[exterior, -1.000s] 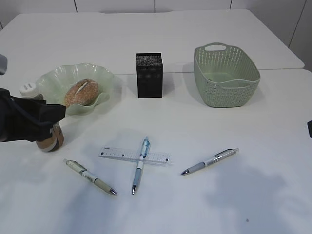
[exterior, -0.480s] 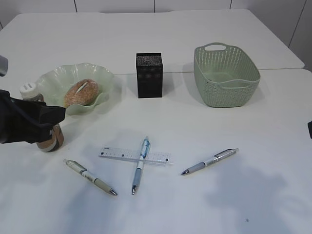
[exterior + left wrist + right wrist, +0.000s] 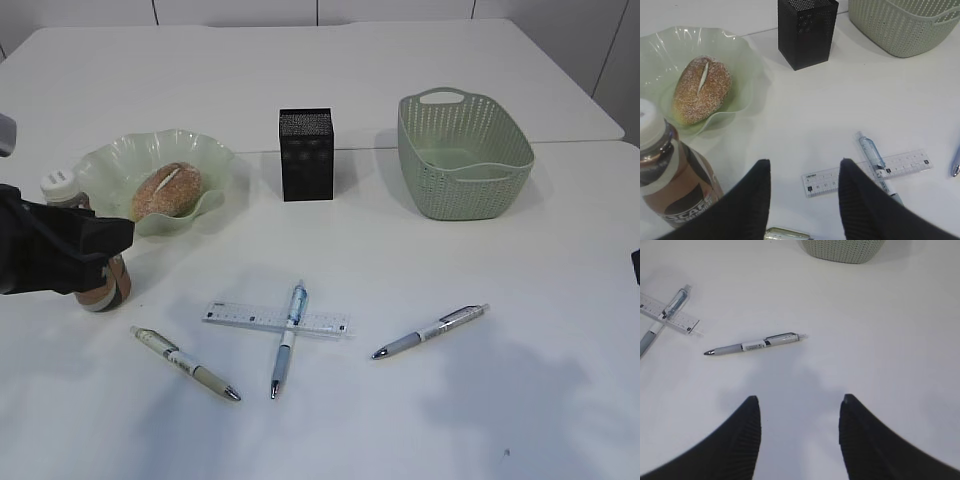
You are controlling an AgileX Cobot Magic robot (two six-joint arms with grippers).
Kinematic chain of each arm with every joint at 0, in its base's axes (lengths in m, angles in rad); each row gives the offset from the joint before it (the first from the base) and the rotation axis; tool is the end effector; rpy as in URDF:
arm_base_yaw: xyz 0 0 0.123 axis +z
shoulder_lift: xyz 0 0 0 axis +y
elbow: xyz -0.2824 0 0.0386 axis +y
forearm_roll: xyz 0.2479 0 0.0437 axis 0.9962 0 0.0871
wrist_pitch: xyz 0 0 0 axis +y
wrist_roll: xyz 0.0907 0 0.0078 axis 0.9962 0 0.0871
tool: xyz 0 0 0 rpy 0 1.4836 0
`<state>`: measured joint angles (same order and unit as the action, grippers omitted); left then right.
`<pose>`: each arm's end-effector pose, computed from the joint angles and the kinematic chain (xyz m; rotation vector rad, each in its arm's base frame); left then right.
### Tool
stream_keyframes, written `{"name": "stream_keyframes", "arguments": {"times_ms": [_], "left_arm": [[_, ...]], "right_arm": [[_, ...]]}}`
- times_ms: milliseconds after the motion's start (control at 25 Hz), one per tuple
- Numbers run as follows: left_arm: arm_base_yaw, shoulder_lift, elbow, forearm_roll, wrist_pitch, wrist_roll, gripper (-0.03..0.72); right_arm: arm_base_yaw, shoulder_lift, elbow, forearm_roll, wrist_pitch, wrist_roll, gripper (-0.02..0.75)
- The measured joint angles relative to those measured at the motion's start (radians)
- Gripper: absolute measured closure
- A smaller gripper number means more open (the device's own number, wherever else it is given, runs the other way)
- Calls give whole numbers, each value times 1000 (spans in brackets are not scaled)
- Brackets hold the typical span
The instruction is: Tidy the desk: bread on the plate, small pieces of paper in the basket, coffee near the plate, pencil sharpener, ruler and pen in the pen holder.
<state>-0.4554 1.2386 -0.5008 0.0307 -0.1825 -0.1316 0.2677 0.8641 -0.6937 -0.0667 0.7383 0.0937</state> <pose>0.2139 -0.1053 0.2269 0.3657 2.0247 -0.3532 0.1550 0.0383 0.2973 -0.2456 2.3795 0.0934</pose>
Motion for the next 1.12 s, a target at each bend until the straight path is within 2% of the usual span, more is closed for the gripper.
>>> {"name": "stream_keyframes", "arguments": {"times_ms": [320,440,720,1120], "left_arm": [[0,0,0,0,8,-2,377],[0,0,0,0,43,-2,377],[0,-1,0,-4,117,-2,378],[0,-7,0,-6,156,-2,378]], "right_arm": [[0,0,0,0,5,-7,333],[0,0,0,0,40,-99,333],[0,25,-17,9,56,-172,333],[0,226,-175,159,70,-351,333]]}}
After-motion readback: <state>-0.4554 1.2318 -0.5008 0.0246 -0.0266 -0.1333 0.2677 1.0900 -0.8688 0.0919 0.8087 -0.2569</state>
